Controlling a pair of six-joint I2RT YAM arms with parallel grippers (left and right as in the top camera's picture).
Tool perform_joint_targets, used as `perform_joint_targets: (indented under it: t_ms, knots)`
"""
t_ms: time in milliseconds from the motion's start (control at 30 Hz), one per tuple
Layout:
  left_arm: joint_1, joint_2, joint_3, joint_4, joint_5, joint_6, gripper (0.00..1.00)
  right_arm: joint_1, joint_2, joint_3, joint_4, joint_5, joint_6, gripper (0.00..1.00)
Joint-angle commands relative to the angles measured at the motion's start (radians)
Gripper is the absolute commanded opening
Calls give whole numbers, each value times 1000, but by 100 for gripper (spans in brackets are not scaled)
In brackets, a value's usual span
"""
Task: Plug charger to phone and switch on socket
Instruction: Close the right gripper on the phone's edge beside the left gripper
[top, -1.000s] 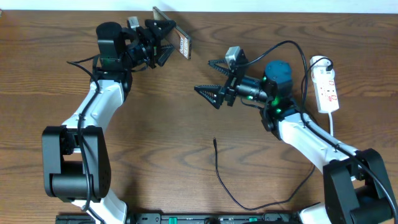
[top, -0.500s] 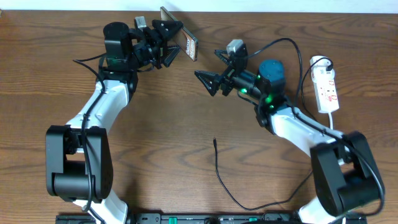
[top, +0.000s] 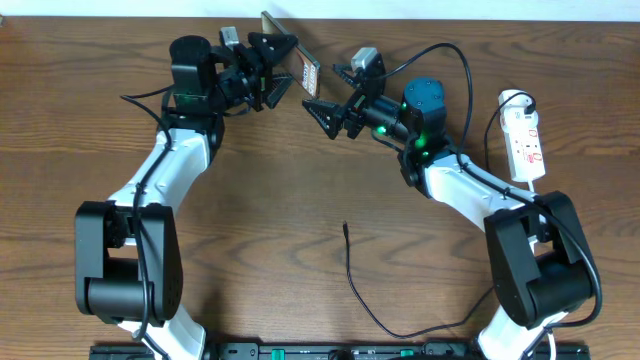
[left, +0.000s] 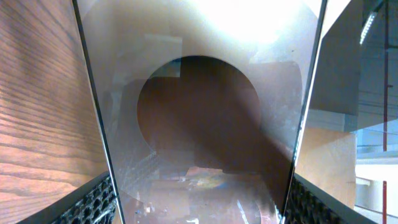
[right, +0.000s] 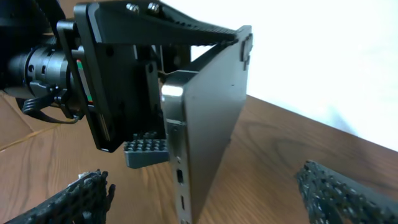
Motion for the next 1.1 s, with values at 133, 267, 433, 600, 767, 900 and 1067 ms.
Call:
perform_joint_targets:
  t_ms: [133,267,433,600,767,900,1067]
  knots:
    - [-38,-16,9,15,9,2,7,15,17,33,0,2,-62,89]
    - [-39,-16,9,16,14,2,7,15,17,33,0,3,-72,83]
    - [-42,-16,9,15,20,2,7,15,17,33,4,24,-76,77]
    - [-45,-16,9,16,19,2,7,15,17,33,16,28,-75,72]
    - [-45,-16,9,15,20,2,7,18,17,33,49,50,-42,68]
    - [-45,-16,9,16,20,2,8,31,17,33,51,74,-41,67]
    - [-45,-16,9,16,19,-5,7,49,17,33,52,128,-8,67]
